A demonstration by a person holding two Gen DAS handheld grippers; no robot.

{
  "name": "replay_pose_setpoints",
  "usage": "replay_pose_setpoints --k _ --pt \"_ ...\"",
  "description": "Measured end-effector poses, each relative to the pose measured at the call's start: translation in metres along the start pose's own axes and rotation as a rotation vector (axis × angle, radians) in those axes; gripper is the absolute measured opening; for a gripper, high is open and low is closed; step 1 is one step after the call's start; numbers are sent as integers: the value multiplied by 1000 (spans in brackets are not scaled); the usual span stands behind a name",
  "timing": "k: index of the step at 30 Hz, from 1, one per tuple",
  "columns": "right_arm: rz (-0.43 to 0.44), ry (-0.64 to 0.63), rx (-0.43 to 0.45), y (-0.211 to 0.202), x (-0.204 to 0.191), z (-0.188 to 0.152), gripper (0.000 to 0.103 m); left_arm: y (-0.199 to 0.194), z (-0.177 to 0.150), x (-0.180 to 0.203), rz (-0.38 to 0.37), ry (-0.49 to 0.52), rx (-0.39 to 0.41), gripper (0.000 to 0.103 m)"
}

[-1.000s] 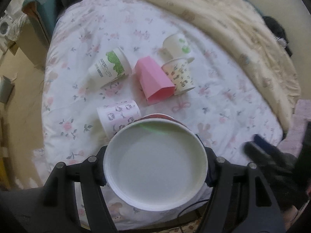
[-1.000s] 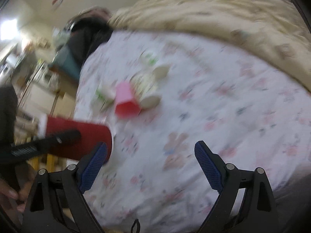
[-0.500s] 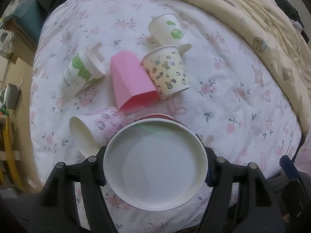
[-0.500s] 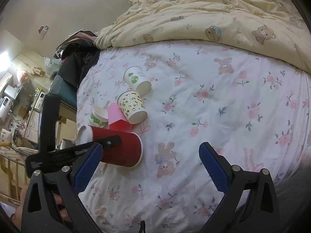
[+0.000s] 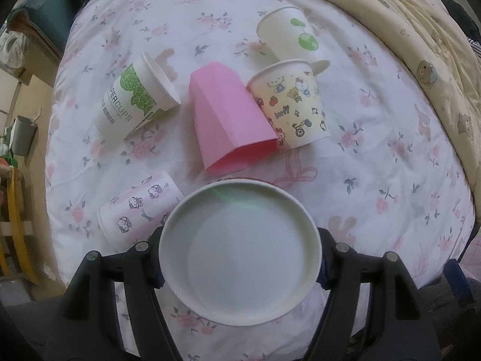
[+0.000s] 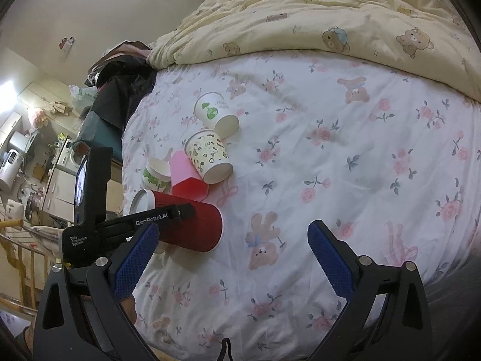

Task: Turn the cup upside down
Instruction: 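Lower the inverted red cup onto the bed and open the left tool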

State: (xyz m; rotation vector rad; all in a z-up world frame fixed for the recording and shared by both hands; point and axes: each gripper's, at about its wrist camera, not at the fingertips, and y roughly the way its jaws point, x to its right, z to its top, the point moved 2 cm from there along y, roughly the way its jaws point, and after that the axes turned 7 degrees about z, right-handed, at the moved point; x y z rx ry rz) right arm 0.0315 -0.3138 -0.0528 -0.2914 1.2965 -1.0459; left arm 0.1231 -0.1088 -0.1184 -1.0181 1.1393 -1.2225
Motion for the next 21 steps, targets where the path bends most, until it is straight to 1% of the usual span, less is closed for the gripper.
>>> replay_pose_setpoints --k 5,7,8,9,11,14,15,18,21 --pt "-7 -8 -11 3 -1 -1 101 0 -3 -1 -13 23 7 73" --pt "-10 -13 -16 5 -2 -1 101 -6 -4 -3 -4 18 36 85" --pt "-13 -16 -16 6 -2 -1 101 -9 -5 -4 -10 14 47 94" --pt "-16 -20 -16 6 -3 -1 101 -14 -7 -7 -16 3 60 96" --pt "-20 -26 -15 6 -4 -2 101 -21 -10 -12 -25 -16 71 96" --pt "-6 -29 -23 7 -5 -3 101 -40 -18 -23 -86 -47 108 96" --pt "2 -32 -25 7 -6 -3 101 -47 -21 -27 -95 -52 124 96" --pt "-13 -67 -15 7 -11 -4 101 -75 -35 -40 -94 -60 197 96" --pt "-27 -125 3 4 -22 -7 101 -104 -52 -60 -76 -76 294 96"
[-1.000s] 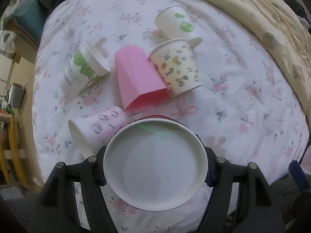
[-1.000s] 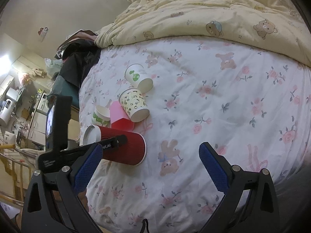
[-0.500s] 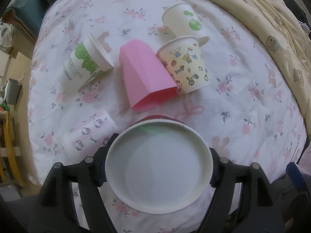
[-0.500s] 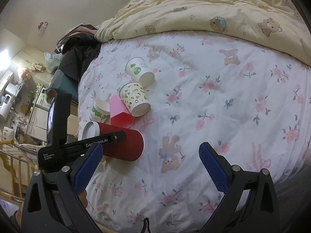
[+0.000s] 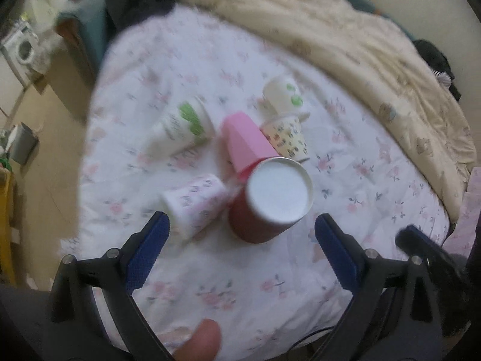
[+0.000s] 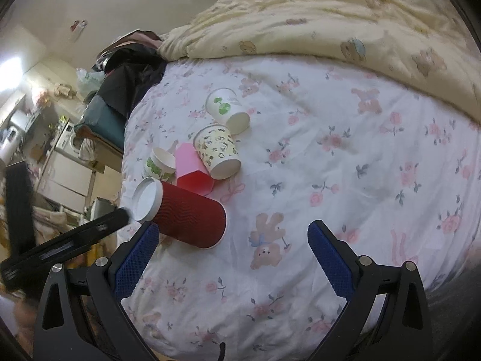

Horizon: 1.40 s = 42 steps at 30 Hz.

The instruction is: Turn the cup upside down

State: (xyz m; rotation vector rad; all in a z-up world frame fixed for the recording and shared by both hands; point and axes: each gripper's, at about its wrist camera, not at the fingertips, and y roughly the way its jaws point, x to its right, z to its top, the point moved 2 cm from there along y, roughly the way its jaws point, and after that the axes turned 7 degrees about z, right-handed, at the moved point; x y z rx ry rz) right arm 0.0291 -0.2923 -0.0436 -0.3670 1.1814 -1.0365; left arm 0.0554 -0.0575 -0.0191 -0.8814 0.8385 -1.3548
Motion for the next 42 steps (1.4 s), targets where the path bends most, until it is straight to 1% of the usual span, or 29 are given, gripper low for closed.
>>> replay_pose_setpoints --k 1,2,5,10,13,15,17,19,22,24,25,27,31,35,42 --pt "-5 -22 10 -2 -4 -1 101 -8 -1 -6 2 -7 29 96" --pt "-9 -47 21 -4 -9 -2 101 -16 -4 -13 25 -8 5 96" --pt "-25 -138 52 -13 -28 -8 101 -41 -21 -31 63 -24 90 96" --pt "-53 -285 120 -31 -62 -29 101 -65 -52 -46 79 -35 162 96" --pt "-65 -331 137 -36 -73 -42 101 -74 -66 -49 98 -40 209 97" --pt "-64 -337 140 -37 -76 -49 101 -81 -75 -52 100 -59 244 102" --pt "-77 -348 143 -35 -78 -55 101 -82 -80 -52 96 -50 266 103" --pt "-93 -364 150 -32 -80 -59 101 -80 -82 -50 120 -31 273 103" --pt "-116 -390 178 -29 -82 -63 101 -75 -83 -53 117 -54 269 103" --pt "-121 -391 179 -26 -82 -62 101 -72 -84 -56 122 -79 298 103" --pt "-131 -394 171 -23 -82 -62 101 -71 -84 -57 125 -82 300 103" --pt "-131 -395 161 -20 -82 -62 101 -68 -85 -56 114 -75 283 103" --pt "-141 -402 167 -21 -82 -63 101 -69 -88 -50 97 -41 282 103" --pt "-143 -397 166 -19 -81 -63 101 -66 -89 -48 82 -44 262 103" --pt "-144 -399 165 -19 -80 -63 101 -65 -89 -46 86 -44 260 103"
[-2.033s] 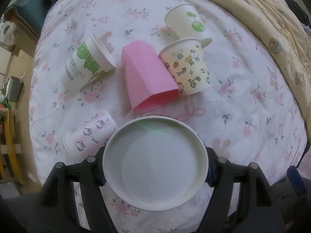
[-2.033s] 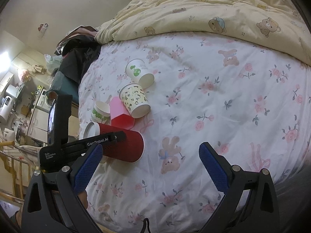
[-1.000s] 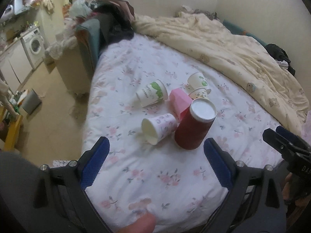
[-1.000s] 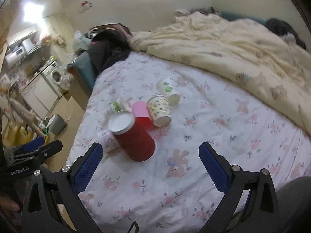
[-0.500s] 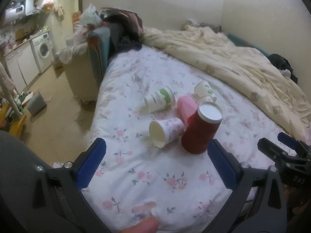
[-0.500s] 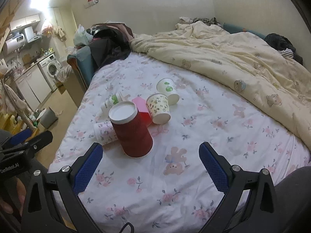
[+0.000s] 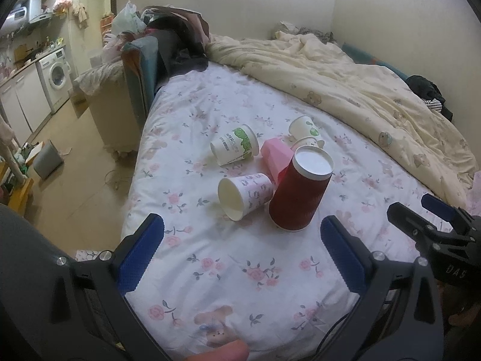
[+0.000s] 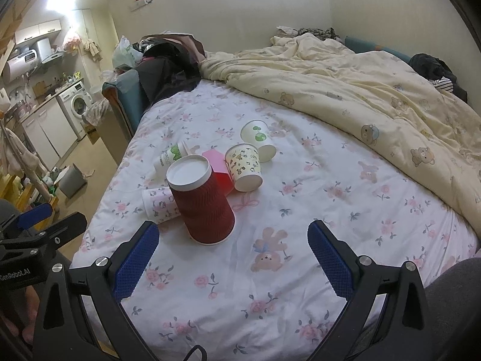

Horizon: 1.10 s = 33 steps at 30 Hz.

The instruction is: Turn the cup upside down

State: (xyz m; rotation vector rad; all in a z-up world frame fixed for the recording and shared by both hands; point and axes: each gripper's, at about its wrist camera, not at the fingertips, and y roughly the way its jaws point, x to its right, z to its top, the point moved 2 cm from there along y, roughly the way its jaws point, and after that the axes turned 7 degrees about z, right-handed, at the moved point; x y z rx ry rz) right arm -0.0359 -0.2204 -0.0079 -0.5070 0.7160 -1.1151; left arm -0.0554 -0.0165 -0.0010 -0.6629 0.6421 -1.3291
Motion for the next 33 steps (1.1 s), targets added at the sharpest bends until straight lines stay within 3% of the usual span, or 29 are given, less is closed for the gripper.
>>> replay_pose_setpoints --k 33 --pt "0 3 -2 0 0 -1 101 -2 0 0 6 -4 -6 103"
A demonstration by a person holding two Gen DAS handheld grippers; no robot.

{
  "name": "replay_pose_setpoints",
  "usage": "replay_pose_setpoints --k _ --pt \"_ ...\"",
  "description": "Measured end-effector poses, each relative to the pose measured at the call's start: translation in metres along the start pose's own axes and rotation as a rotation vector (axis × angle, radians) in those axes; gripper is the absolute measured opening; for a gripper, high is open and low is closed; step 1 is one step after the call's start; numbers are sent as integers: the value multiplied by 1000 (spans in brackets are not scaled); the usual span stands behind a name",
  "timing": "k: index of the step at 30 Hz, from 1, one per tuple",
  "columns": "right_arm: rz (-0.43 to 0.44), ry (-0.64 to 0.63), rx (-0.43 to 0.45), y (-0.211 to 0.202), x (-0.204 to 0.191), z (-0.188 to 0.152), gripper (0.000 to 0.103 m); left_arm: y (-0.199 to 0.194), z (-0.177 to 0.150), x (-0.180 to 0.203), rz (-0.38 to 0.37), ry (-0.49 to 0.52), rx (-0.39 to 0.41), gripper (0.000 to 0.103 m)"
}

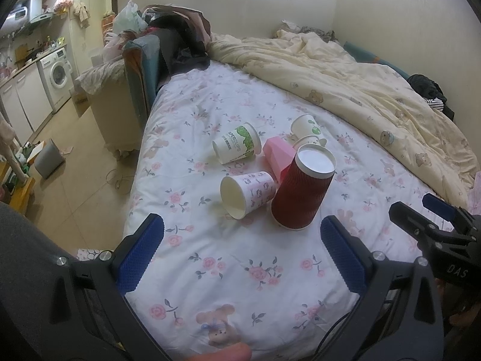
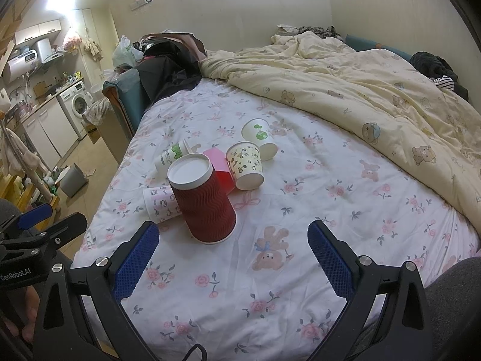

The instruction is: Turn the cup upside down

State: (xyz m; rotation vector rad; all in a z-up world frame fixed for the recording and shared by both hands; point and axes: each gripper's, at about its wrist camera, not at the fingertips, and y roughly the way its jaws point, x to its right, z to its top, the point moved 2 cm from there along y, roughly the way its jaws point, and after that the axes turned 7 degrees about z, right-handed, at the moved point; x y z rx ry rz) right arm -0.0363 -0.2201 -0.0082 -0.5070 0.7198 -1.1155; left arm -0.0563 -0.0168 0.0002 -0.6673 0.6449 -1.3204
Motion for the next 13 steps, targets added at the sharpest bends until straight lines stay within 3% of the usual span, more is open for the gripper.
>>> replay_pose_setpoints --k 13 --pt "13 0 -9 3 -4 -6 101 1 -2 -1 1 -3 -4 103"
